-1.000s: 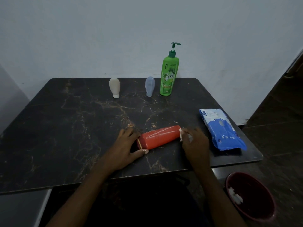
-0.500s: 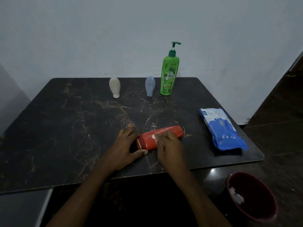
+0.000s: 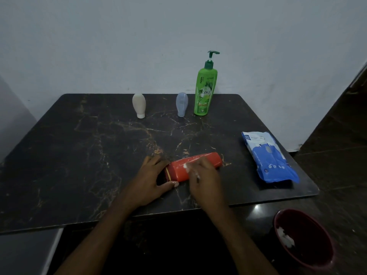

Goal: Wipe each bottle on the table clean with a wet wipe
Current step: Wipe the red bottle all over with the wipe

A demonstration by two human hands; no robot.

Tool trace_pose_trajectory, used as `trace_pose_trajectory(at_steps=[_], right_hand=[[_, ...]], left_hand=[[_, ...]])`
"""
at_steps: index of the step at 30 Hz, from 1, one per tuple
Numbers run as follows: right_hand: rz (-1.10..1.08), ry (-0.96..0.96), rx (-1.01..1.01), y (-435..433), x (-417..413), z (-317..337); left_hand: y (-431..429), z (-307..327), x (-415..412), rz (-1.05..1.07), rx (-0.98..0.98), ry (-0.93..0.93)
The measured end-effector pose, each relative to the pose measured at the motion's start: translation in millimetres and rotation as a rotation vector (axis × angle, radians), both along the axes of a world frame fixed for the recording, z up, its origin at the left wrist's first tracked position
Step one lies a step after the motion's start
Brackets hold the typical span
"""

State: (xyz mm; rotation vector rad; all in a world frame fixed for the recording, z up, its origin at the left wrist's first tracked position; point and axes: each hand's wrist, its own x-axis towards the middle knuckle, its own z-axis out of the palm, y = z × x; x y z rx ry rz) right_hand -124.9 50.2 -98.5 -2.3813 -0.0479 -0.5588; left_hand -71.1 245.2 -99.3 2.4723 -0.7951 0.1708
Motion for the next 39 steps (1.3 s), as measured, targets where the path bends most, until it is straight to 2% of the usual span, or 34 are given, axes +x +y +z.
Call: trace_pose_trajectory(at_steps=[2, 4, 6, 10, 13, 15, 18, 23, 27, 33, 36, 39], right_hand=[[0.082, -0.002, -0.031, 8.3, -2.9, -3.5], [0.066, -0.007, -0.024, -0.5, -1.3, -5.2], [-0.028, -0.020, -0.043, -20.5, 6.1, -6.6], [-0.289, 0.074, 0.024, -65.3, 21.3, -6.6], [-0.355, 0.122, 0.002, -63.4, 23.3, -2.9], [-0.339, 0.159, -0.048, -43.6, 21.8, 2.6], [-0.251, 0.107, -0.146, -5.8, 16.0, 8.1], [-0.034, 0.058, -0.168, 33.4, -1.0, 11.7], [-0.106, 0.060, -0.195, 6.3, 5.7, 13.2], [-0.292, 0.221, -0.173, -43.3, 24.6, 17.2], [-0.257, 0.216, -0.171, -18.4, 20.5, 15.7], [-0.097, 0.137, -0.179, 18.7, 4.6, 10.2]], left_hand=[[0.3, 0.0, -0.2, 0.000, -0.004, -0.002], [0.4, 0.4, -0.3, -0.001, -0.005, 0.004], [0.3, 1.2, -0.2, -0.005, -0.003, 0.013], [-0.4, 2.2, -0.3, -0.012, -0.003, 0.011], [-0.3, 2.2, -0.7, -0.009, -0.002, 0.008], [-0.5, 2.3, -1.3, -0.011, 0.003, 0.003], [-1.1, 2.1, -1.5, -0.005, -0.001, 0.002], [-0.9, 1.7, -1.1, -0.015, -0.010, 0.015], [-0.7, 1.6, -1.9, -0.012, -0.022, -0.012], [-0.6, 1.5, -1.4, -0.023, -0.012, -0.017], [-1.0, 1.3, -2.4, -0.012, -0.008, -0.017], [-1.1, 2.2, -3.2, -0.012, -0.027, -0.014]])
